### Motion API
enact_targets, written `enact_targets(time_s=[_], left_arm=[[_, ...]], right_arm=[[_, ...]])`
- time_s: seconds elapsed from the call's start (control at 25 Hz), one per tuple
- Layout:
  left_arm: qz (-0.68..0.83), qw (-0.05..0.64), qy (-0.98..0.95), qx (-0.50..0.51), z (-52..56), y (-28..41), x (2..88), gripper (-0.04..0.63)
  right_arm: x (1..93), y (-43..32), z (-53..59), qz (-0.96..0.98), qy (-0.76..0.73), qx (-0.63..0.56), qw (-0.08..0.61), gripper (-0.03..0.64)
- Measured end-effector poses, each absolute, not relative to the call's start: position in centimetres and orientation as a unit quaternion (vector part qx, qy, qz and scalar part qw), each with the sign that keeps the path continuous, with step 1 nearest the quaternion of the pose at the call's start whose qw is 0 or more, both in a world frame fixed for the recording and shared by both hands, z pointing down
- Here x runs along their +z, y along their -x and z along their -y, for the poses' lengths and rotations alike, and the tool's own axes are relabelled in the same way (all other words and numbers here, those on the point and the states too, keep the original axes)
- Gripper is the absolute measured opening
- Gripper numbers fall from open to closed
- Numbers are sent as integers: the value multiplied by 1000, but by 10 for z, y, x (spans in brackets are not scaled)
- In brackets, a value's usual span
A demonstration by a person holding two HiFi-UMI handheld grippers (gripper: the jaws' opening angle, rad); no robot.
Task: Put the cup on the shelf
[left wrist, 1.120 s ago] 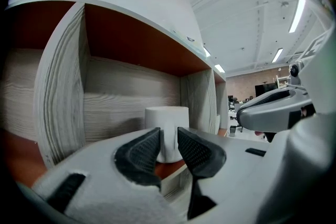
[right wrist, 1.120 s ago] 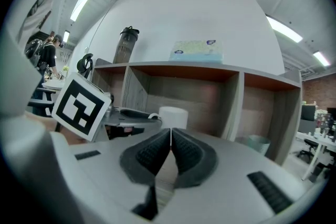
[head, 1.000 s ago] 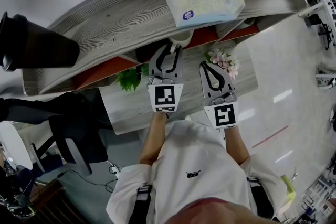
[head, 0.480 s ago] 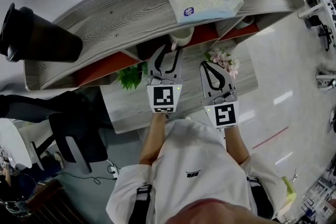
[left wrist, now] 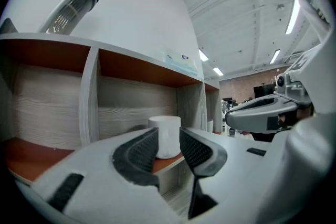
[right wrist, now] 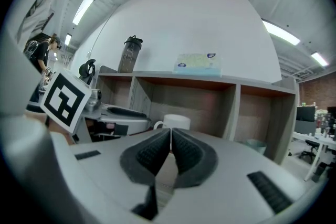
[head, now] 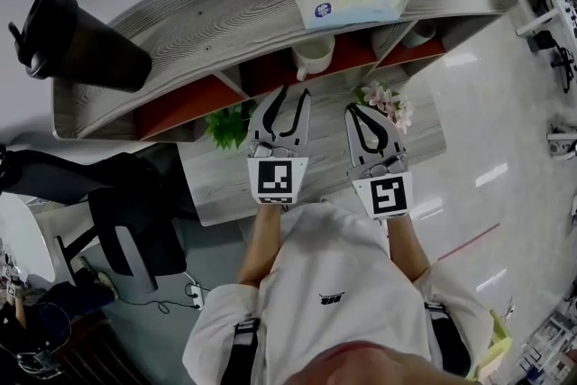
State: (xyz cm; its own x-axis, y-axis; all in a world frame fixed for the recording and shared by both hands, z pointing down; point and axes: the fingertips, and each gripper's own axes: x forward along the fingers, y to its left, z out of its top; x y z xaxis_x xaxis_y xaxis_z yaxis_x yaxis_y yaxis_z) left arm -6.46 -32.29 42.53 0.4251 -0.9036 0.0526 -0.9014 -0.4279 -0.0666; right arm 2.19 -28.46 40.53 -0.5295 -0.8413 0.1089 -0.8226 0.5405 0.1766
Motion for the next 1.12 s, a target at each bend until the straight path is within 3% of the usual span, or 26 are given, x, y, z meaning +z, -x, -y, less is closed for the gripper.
enact_targets(time_s=[0.52, 1.12], left_arm=[[-532, 17, 846, -20, 268, 62, 404, 54], [-531, 18, 846, -31, 226, 61, 405, 41]], right_arm=[[395, -36, 258, 878, -472, -47, 67, 29], [396, -40, 226, 886, -457, -45, 63, 29]])
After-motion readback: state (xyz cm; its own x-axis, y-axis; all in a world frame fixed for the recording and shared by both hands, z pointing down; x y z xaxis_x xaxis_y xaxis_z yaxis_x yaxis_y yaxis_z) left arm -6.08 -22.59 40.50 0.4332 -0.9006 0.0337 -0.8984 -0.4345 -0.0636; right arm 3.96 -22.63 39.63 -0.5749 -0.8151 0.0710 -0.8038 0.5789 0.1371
